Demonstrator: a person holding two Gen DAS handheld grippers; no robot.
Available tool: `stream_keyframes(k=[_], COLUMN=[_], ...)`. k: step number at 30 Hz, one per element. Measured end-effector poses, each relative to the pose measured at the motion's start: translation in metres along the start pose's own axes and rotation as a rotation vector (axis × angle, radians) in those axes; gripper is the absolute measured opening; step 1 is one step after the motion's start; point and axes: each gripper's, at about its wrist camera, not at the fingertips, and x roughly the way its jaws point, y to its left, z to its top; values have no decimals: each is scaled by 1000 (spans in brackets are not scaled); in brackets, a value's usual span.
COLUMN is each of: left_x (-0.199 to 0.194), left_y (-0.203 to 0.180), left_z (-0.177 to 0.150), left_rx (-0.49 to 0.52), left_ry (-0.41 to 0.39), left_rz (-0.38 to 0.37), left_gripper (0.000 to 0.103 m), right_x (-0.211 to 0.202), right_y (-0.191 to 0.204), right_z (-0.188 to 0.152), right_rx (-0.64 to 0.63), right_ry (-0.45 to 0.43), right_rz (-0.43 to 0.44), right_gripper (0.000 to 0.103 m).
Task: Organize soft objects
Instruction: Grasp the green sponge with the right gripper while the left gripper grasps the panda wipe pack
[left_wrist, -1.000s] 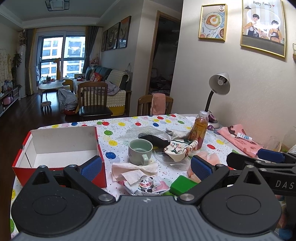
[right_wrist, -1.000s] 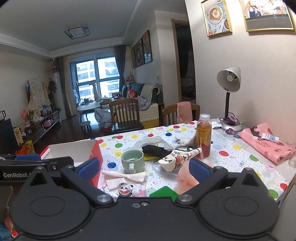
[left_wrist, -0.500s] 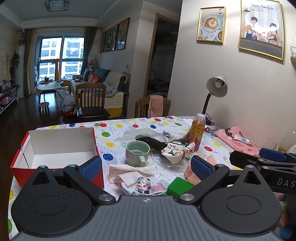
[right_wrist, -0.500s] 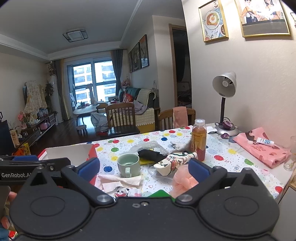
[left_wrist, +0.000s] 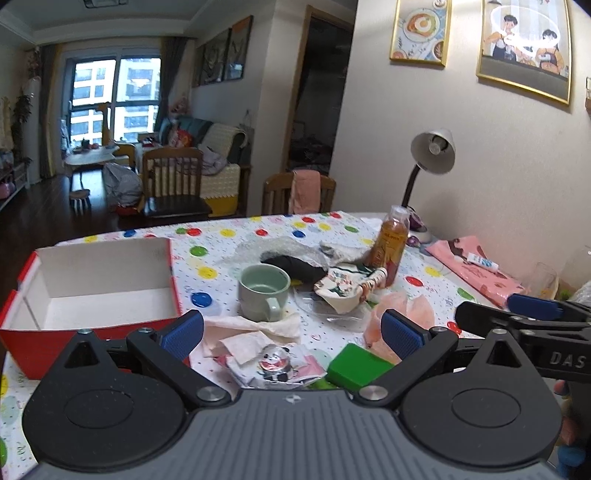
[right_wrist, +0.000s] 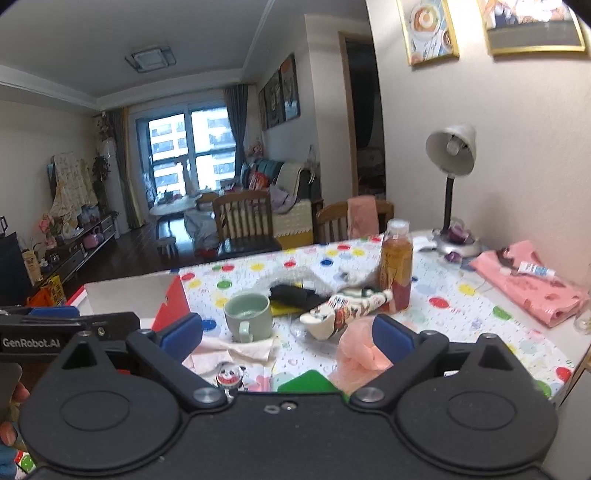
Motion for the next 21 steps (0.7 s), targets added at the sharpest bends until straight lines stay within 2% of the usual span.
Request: stream_keyframes(k=[5,14,21], left_x=[28,75,106], left_y=[-6,-16,-17], left_z=[-2,-9,-20], left_rx=[3,18,13], left_ry=[50,128,193], left_rz=[-14,35,81], left_gripper=[103,102,102], right_x=[23,69,97], right_y=[-16,-44,-62], right_z=[-3,-12,-23], right_rx=[-18,-108,-159], right_ry=[49,176,261], right_rz=[37,146,198], right_gripper=[91,87,83])
